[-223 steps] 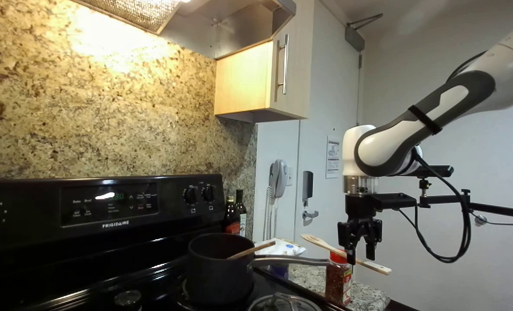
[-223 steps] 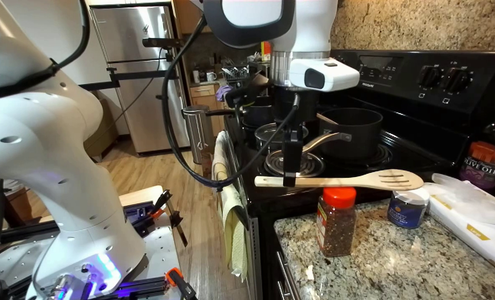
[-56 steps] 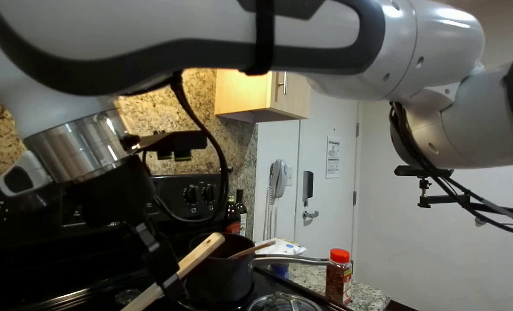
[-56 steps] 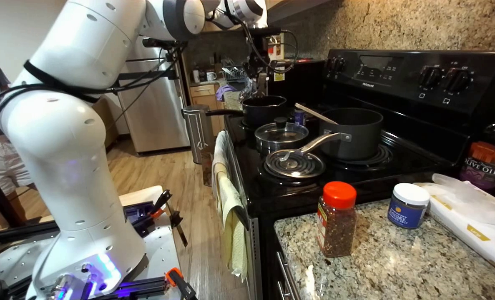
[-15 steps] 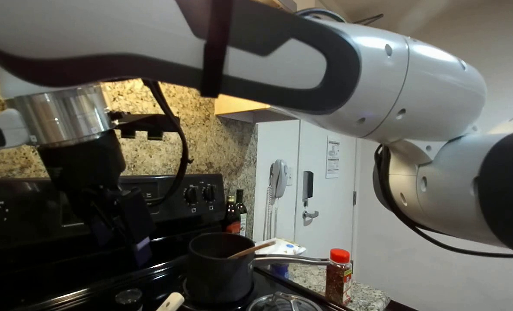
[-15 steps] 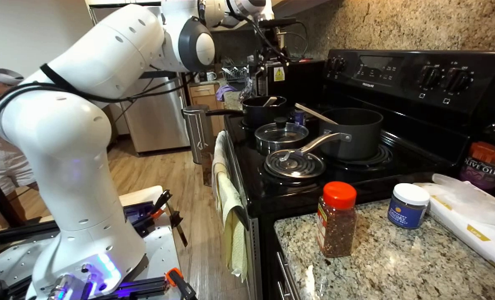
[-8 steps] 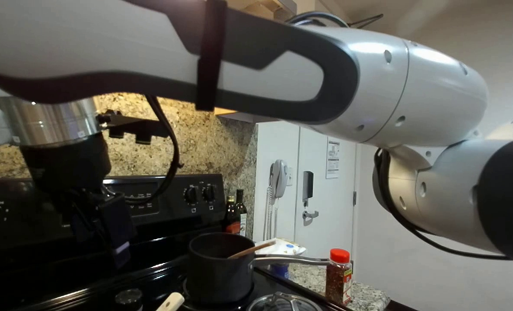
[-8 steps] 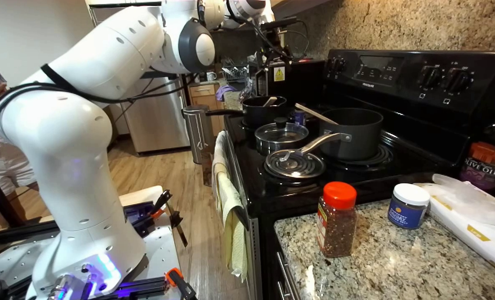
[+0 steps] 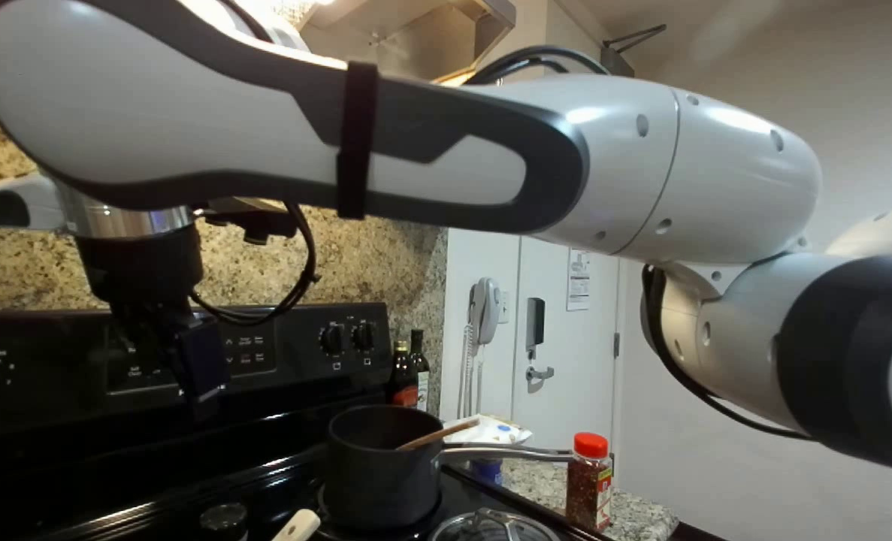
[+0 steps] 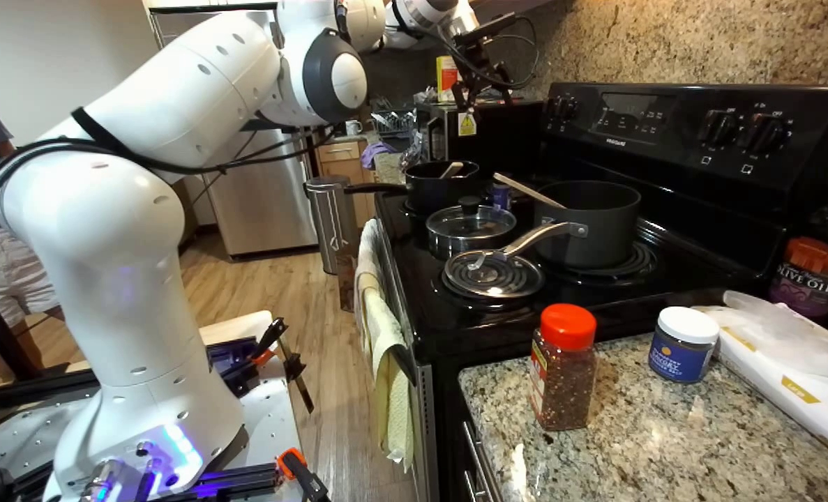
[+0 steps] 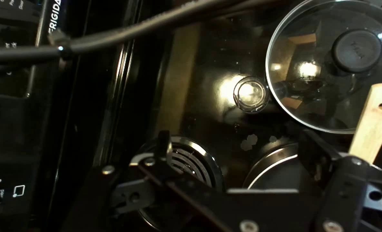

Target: Pick up the wooden spoon from the container on the right and put it inside the pot on the left side of the stove

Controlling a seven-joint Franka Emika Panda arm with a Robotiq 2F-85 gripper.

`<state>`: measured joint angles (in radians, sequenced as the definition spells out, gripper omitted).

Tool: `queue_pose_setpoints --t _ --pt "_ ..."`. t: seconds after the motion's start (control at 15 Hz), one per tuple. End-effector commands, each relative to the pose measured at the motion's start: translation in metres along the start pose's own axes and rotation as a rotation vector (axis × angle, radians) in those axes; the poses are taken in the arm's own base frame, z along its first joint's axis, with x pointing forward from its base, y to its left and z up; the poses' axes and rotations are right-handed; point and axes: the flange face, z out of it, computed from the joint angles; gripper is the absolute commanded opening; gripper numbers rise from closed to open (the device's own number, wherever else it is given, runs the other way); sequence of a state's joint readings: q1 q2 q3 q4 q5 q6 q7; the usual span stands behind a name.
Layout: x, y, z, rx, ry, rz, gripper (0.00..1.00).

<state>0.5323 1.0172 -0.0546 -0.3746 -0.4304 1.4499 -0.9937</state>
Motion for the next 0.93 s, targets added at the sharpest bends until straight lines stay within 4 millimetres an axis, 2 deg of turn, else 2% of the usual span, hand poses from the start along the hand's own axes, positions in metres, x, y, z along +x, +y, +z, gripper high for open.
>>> queue_pose_setpoints --t 0.0,0.27,0.4,0.67,0.73,0.87 --pt "-0.016 0.009 -0.003 0.005 0.028 0.049 1.0" --pt "-0.019 0.019 -0.002 -0.034 0.073 -0.009 1.0" --pt "-0.026 0.025 -0.005 -0.057 0.084 0.066 1.0" --pt "-0.053 0.029 0.0 0.012 0.044 0.318 1.0" --pt "-0.039 0.028 0.005 -0.023 0.033 0.229 1.0" --pt "-0.048 0.031 0.006 -0.013 0.033 0.282 1.0"
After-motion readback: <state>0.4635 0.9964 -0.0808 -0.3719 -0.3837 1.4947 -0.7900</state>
